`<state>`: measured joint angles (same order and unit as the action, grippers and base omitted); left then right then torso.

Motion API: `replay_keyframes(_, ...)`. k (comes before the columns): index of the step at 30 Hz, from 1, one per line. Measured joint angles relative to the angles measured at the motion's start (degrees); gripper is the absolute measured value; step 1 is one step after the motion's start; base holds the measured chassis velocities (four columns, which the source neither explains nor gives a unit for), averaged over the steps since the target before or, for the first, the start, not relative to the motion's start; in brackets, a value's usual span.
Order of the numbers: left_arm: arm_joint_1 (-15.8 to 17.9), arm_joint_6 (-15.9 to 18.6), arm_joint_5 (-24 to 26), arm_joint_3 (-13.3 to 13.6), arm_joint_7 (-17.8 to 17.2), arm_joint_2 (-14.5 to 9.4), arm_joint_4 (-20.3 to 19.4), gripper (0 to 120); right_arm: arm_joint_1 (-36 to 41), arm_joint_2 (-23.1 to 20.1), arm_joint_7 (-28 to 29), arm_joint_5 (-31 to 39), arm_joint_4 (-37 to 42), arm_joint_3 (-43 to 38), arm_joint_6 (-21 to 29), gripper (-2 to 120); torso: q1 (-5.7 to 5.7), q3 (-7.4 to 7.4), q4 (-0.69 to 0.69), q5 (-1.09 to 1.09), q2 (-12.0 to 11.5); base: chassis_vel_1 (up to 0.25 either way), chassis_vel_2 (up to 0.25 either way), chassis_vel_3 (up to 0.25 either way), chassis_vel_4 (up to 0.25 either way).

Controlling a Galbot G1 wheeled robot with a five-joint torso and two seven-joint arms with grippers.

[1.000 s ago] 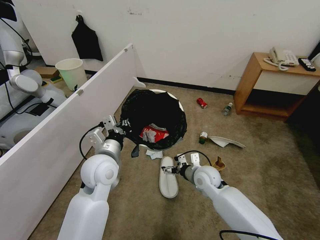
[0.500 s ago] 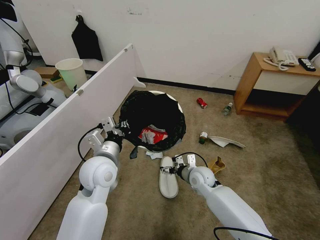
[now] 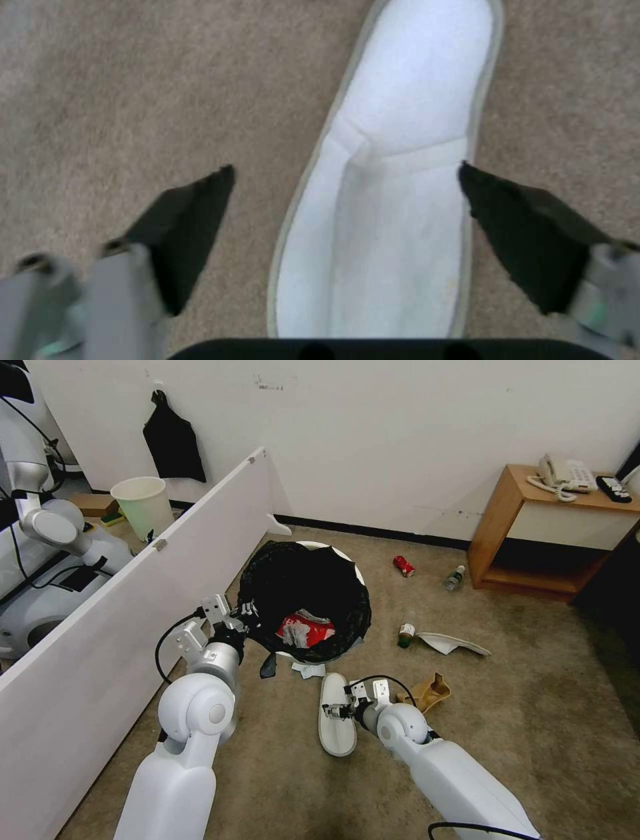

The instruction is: Pick up the trash bin, then pick up the garbage from the floor and place it into the trash bin.

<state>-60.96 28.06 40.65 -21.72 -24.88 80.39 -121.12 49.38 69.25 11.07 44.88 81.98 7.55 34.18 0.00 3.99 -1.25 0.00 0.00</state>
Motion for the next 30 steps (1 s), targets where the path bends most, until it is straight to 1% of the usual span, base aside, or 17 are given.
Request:
replay_keyframes(1, 0.0, 0.0, 0.0, 0.0, 0.0, 0.0, 0.0, 5, 0.0, 0.0, 0.0, 0.0, 0.0, 0.0, 0.0, 83, 0.0, 0.0, 0.0, 0.0, 0.0, 0.0, 0.0, 0.0, 0.0)
replay_keyframes(3, -0.14, -0.08, 0.01, -0.1, 0.0, -0.04, -0.11, 5, 0.12, 0.23, -0.71, -0.97, -0.22, 0.22, -0.16, 73, 0.0, 0.0, 0.0, 0.0, 0.0, 0.0, 0.0, 0.0, 0.0)
replay_keyframes(4, -0.14, -0.08, 0.01, -0.1, 0.0, -0.04, -0.11, 5, 0.12, 0.23, -0.71, -0.97, -0.22, 0.22, -0.16, 73, 0.0, 0.0, 0.0, 0.0, 0.0, 0.0, 0.0, 0.0, 0.0)
replay_keyframes(6, -0.19, -0.14, 0.02, -0.16, 0.0, -0.07, -0.14, 5, 0.25, 0.46, -0.93, -1.23, -0.41, 0.24, -0.43, 61, 0.0, 0.0, 0.0, 0.0, 0.0, 0.0, 0.0, 0.0, 0.0)
replay_keyframes(7, -0.19, -0.14, 0.02, -0.16, 0.0, -0.07, -0.14, 5, 0.25, 0.46, -0.93, -1.23, -0.41, 0.24, -0.43, 61, 0.0, 0.0, 0.0, 0.0, 0.0, 0.0, 0.0, 0.0, 0.0)
replay_keyframes(9, -0.19, -0.17, 0.04, -0.2, 0.0, -0.11, -0.18, 5, 0.31, 0.5, -1.0, -1.25, -0.54, 0.03, -0.89, 48, 0.0, 0.0, 0.0, 0.0, 0.0, 0.0, 0.0, 0.0, 0.0)
replay_keyframes(10, -0.19, -0.17, 0.04, -0.2, 0.0, -0.11, -0.18, 5, 0.31, 0.5, -1.0, -1.25, -0.54, 0.03, -0.89, 48, 0.0, 0.0, 0.0, 0.0, 0.0, 0.0, 0.0, 0.0, 0.0)
replay_keyframes(11, -0.2, -0.17, 0.04, -0.22, 0.01, -0.11, -0.19, 5, 0.32, 0.42, -1.1, -1.25, -0.54, -0.11, -0.99, 44, 0.0, 0.0, 0.0, 0.0, 0.0, 0.0, 0.0, 0.0, 0.0)
replay_keyframes(12, -0.2, -0.17, 0.04, -0.22, 0.01, -0.11, -0.19, 5, 0.32, 0.42, -1.1, -1.25, -0.54, -0.11, -0.99, 44, 0.0, 0.0, 0.0, 0.0, 0.0, 0.0, 0.0, 0.0, 0.0)
replay_keyframes(14, -0.28, -0.19, 0.04, -0.24, 0.0, -0.08, -0.2, 5, 0.31, 0.13, -1.27, -1.2, -0.54, -0.43, -1.49, 30, 0.0, 0.0, 0.0, 0.0, 0.0, 0.0, 0.0, 0.0, 0.0)
replay_keyframes(15, -0.28, -0.19, 0.04, -0.24, 0.0, -0.08, -0.2, 5, 0.31, 0.13, -1.27, -1.2, -0.54, -0.43, -1.49, 30, 0.0, 0.0, 0.0, 0.0, 0.0, 0.0, 0.0, 0.0, 0.0)
replay_keyframes(16, -0.31, -0.19, 0.04, -0.24, 0.01, -0.03, -0.26, 5, 0.31, 0.09, -1.32, -1.12, -0.54, -0.61, -1.71, 24, 0.0, 0.0, 0.0, 0.0, 0.0, 0.0, 0.0, 0.0, 0.0)
replay_keyframes(17, -0.31, -0.19, 0.04, -0.24, 0.01, -0.03, -0.26, 5, 0.31, 0.09, -1.32, -1.12, -0.54, -0.61, -1.71, 24, 0.0, 0.0, 0.0, 0.0, 0.0, 0.0, 0.0, 0.0, 0.0)
replay_keyframes(19, -0.32, -0.2, 0.03, -0.28, 0.01, 0.0, -0.29, 5, 0.33, 0.08, -1.39, -1.06, -0.53, -0.72, -1.99, 16, 0.0, 0.0, 0.0, 0.0, 0.0, 0.0, 0.0, 0.0, 0.0)
replay_keyframes(20, -0.32, -0.2, 0.03, -0.28, 0.01, 0.0, -0.29, 5, 0.33, 0.08, -1.39, -1.06, -0.53, -0.72, -1.99, 16, 0.0, 0.0, 0.0, 0.0, 0.0, 0.0, 0.0, 0.0, 0.0)
replay_keyframes(22, -0.39, -0.2, 0.01, -0.33, 0.03, 0.0, -0.36, 5, 0.42, 0.05, -1.5, -1.0, -0.36, -0.77, -2.41, 1, 0.0, 0.0, 0.0, 0.0, 0.0, 0.0, 0.0, 0.0, 0.0)
replay_keyframes(30, -0.9, -0.64, -1.05, -0.48, 0.41, -0.2, -0.89, 5, 0.51, -0.08, -2.11, -0.27, 0.62, -0.72, -3.78, 0, 0.0, 0.0, 0.0, 0.0, 0.0, 0.0, 0.0, 0.0, 0.0)
